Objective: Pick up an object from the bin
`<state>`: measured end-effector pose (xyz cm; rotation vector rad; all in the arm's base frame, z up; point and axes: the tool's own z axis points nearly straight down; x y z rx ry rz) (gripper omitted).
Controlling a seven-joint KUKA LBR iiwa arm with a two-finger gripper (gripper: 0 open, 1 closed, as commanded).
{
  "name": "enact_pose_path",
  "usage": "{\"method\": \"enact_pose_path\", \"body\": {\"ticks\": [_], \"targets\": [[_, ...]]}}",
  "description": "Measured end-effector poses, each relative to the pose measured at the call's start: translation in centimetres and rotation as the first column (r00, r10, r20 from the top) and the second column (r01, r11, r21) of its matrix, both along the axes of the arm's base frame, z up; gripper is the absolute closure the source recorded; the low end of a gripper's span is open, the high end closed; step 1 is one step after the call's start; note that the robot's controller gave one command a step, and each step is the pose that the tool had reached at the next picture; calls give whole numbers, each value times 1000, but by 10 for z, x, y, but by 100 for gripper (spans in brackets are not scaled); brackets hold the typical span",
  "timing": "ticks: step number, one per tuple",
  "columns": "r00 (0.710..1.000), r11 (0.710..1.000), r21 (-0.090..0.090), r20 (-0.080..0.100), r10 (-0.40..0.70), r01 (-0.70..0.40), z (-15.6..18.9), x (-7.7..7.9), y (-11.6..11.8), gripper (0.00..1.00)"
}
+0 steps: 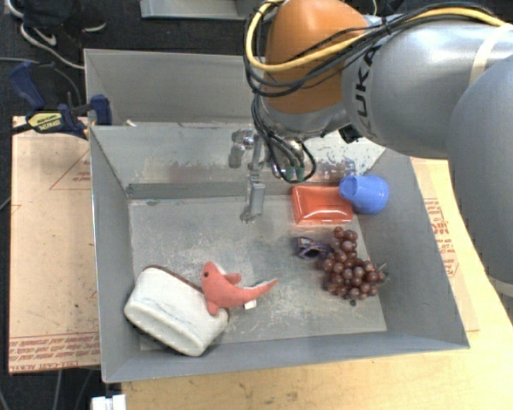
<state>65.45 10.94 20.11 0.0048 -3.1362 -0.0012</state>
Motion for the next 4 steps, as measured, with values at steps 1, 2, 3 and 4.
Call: {"method": "enact_pose_path", "body": {"ticks": [1, 2, 3, 4], "targets": [[1000, 1000, 1, 7, -1, 1, 5, 1, 0, 0], [999, 999, 1, 12, 49, -49, -32, -23, -5, 0], [996, 996, 2, -11, 89, -89, -39, -51, -39, 0], [996, 997, 0, 26, 83, -83, -35, -90, -58, 0]]}}
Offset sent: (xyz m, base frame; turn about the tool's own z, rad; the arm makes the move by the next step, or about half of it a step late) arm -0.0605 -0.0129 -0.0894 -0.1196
